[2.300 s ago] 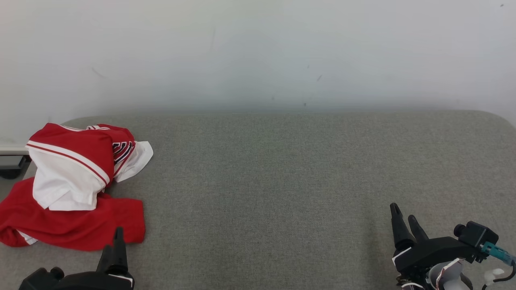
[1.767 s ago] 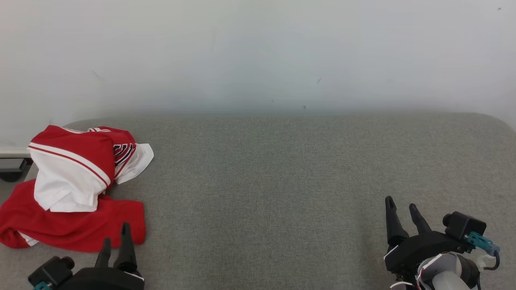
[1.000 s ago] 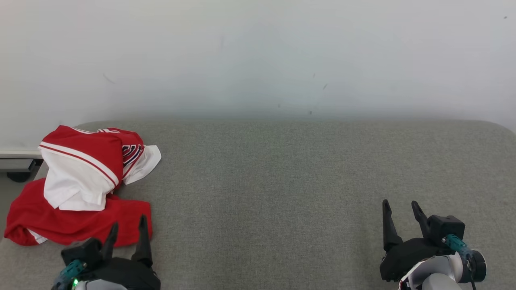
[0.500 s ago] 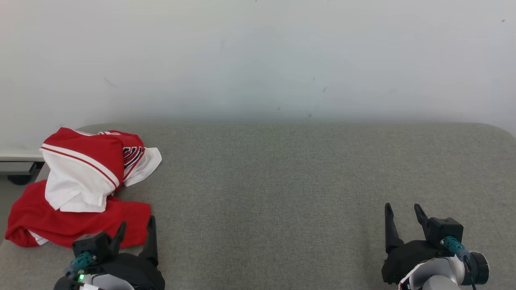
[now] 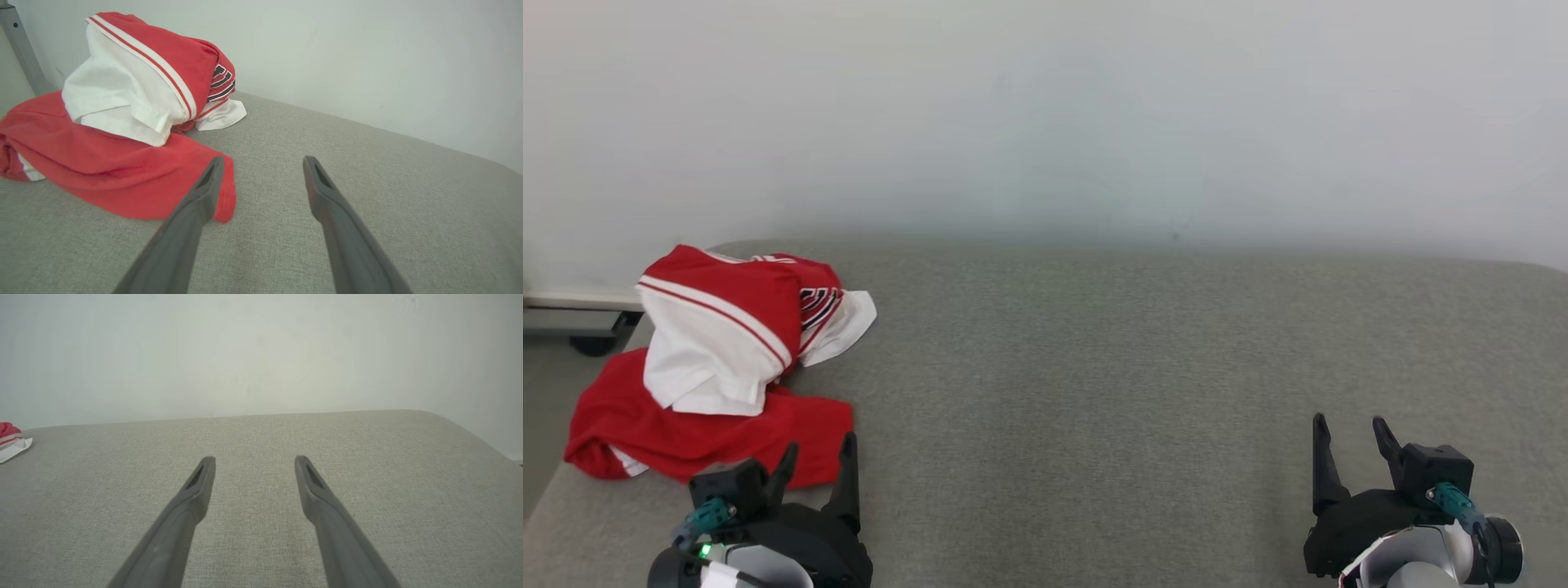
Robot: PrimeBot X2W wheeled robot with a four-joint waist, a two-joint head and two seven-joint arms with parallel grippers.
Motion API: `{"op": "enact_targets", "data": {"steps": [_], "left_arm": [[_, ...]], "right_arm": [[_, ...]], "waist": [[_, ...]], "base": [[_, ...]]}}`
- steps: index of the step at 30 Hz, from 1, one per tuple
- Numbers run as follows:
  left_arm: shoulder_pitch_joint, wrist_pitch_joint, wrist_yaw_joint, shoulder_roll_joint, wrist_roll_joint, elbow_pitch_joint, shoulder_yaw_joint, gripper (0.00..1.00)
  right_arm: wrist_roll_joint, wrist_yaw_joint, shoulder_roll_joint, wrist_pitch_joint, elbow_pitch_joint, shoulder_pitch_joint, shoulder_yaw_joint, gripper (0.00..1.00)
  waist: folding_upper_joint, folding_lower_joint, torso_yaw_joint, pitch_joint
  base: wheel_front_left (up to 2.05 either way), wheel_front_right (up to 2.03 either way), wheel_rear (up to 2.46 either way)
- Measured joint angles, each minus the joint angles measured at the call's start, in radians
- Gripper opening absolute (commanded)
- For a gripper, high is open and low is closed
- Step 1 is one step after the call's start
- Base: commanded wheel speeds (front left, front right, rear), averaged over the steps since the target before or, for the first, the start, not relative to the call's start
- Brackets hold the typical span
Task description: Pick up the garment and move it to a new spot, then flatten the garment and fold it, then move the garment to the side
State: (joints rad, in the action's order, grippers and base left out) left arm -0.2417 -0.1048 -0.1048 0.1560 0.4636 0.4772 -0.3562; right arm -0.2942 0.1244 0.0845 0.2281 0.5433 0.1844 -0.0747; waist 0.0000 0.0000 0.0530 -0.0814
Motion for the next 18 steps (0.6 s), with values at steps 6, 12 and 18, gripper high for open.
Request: {"op": "enact_targets", "data": {"steps": [6, 12, 18], "left_arm": [[-0.012, 0.007, 0.0, 0.003, -0.001, -0.002, 0.004, 1.0], [-0.007, 0.008, -0.002, 0.013, -0.003, -0.015, 0.019, 1.0], [-0.007, 0.017, -0.004, 0.022, -0.003, -0.024, 0.022, 1.0]], "right_arm": [[0.0, 0.0, -0.002, 0.0, -0.005, -0.01, -0.007, 1.0], [0.0, 0.0, -0.007, -0.005, -0.009, -0.005, -0.022, 1.0], [-0.003, 0.0, -0.01, -0.005, -0.019, 0.012, -0.019, 1.0]], "waist": [[0.0, 0.0, 0.062, 0.002], [0.0, 0.0, 0.139, 0.006], [0.0, 0.0, 0.224, 0.012]], "base": [[0.0, 0.0, 0.0], [0.0, 0.0, 0.0], [0.0, 0.0, 0.0]]}}
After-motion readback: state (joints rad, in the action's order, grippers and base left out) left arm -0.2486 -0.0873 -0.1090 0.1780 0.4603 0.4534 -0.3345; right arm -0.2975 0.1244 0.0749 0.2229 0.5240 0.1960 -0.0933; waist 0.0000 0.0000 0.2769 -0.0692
